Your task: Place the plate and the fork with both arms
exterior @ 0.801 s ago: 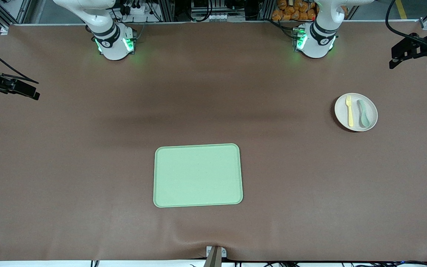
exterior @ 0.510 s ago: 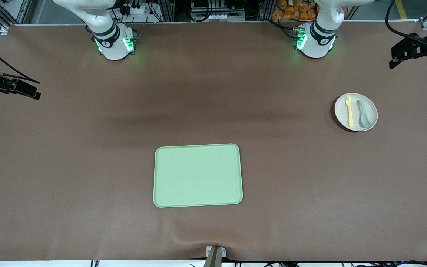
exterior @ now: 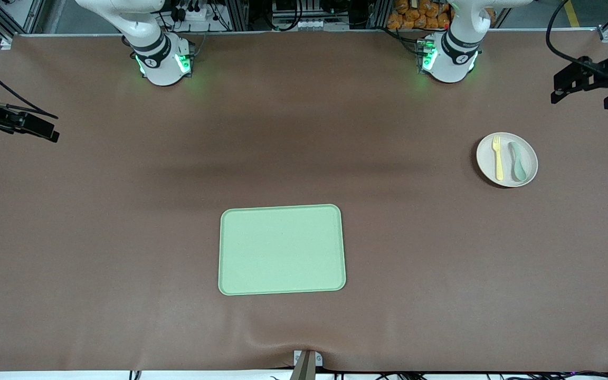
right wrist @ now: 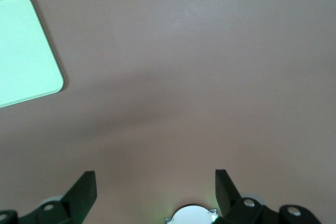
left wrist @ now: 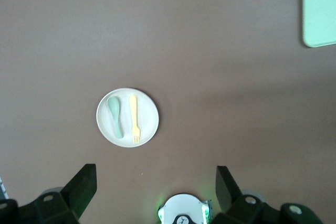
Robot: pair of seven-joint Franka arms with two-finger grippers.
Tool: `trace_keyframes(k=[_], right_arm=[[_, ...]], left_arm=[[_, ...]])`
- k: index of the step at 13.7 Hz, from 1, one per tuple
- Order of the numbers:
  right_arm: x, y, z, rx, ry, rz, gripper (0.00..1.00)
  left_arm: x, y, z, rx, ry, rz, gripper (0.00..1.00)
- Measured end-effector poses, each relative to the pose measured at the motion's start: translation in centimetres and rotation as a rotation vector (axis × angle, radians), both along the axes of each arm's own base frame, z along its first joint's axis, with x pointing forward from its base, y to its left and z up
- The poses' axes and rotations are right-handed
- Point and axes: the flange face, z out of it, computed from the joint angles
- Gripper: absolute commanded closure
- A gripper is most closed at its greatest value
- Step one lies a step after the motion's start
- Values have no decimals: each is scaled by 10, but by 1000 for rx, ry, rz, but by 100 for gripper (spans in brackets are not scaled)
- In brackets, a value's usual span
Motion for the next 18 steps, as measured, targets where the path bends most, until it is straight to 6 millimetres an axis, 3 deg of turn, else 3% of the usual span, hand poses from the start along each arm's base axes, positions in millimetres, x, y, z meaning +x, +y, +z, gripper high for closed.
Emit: trace_keyframes(k=[3, 5, 10, 12, 14, 18], right_arm=[[0, 0, 0, 0, 0, 0, 0], [0, 0, 0, 0, 0, 0, 0], [0, 0, 0, 0, -1, 0, 0], [0, 0, 0, 0, -1, 0, 0], [0, 0, 0, 0, -1, 0, 0], [1, 0, 0, 0, 0, 0, 0]], left_arm=[[6, 58, -53, 36, 105, 83, 0], [4, 102, -99, 59, 162, 117, 0], [-25, 213, -219, 9, 173, 141, 0], [-35, 231, -269, -7, 185, 154, 0], [-38, 237, -316, -22, 207, 155, 0], [-47, 255, -392, -59, 207, 109, 0]])
